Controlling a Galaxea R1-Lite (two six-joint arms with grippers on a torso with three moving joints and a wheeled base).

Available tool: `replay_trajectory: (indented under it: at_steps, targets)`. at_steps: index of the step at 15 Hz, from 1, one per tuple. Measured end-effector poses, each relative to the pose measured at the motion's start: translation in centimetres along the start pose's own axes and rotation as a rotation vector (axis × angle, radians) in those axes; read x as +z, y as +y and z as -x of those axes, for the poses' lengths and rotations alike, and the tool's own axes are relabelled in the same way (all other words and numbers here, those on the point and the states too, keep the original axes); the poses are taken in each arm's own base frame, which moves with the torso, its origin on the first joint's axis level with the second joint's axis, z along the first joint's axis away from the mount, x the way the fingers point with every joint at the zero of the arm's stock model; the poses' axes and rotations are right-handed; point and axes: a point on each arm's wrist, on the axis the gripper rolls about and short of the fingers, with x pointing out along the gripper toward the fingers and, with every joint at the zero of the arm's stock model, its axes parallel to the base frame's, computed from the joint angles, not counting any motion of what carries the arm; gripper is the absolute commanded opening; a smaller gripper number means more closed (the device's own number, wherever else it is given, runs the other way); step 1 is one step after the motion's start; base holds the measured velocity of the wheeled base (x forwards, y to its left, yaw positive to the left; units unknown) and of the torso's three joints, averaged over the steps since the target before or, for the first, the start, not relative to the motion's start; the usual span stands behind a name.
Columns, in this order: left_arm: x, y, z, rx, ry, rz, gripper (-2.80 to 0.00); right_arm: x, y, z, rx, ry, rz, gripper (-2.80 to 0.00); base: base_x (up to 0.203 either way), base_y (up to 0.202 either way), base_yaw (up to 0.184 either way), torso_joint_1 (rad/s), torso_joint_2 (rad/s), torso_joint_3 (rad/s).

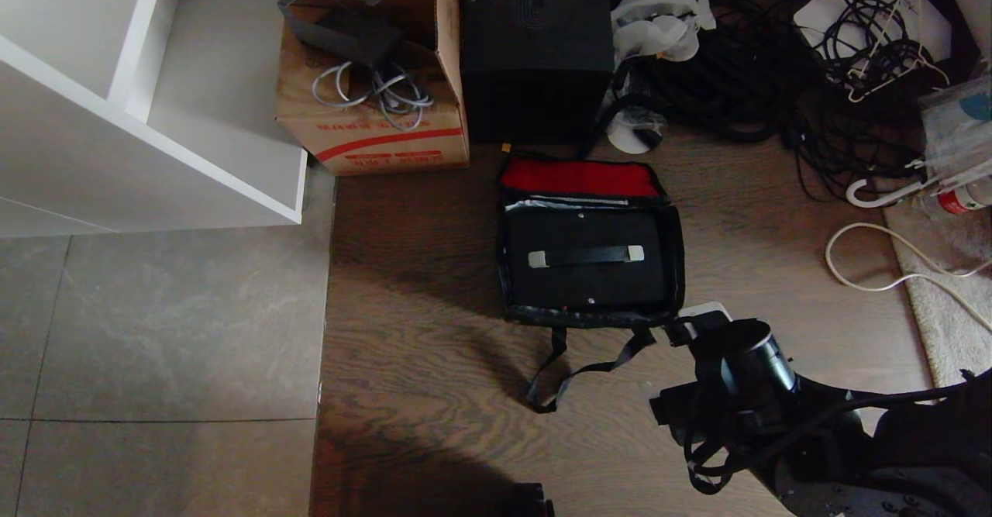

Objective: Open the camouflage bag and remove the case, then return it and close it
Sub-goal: Grip the handle

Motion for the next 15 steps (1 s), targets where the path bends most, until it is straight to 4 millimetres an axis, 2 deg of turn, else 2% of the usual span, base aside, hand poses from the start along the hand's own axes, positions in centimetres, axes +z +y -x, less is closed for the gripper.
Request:
replay_trajectory:
  at_steps: [5, 9, 15]
  targets:
    - [0.00, 0.00, 0.00, 0.000, 0.000, 0.000, -2.80, -0.04, 0.03, -0.05, 0.000, 0.002, 0.002, 0.00, 0.000, 0.000, 0.000, 0.000, 0.00, 0.000]
    - [0.01, 0.00, 0.00, 0.000, -0.001, -0.001, -2.80, -0.08, 0.03, -0.07, -0.001, 0.003, 0.005, 0.00, 0.134, 0.000, 0.000, 0.002, 0.00, 0.002]
    - [0.00, 0.00, 0.00, 0.000, 0.000, 0.000, -2.80, -0.27, 0.01, -0.05, -0.001, 0.009, 0.011, 0.00, 0.000, 0.000, 0.000, 0.000, 0.00, 0.000]
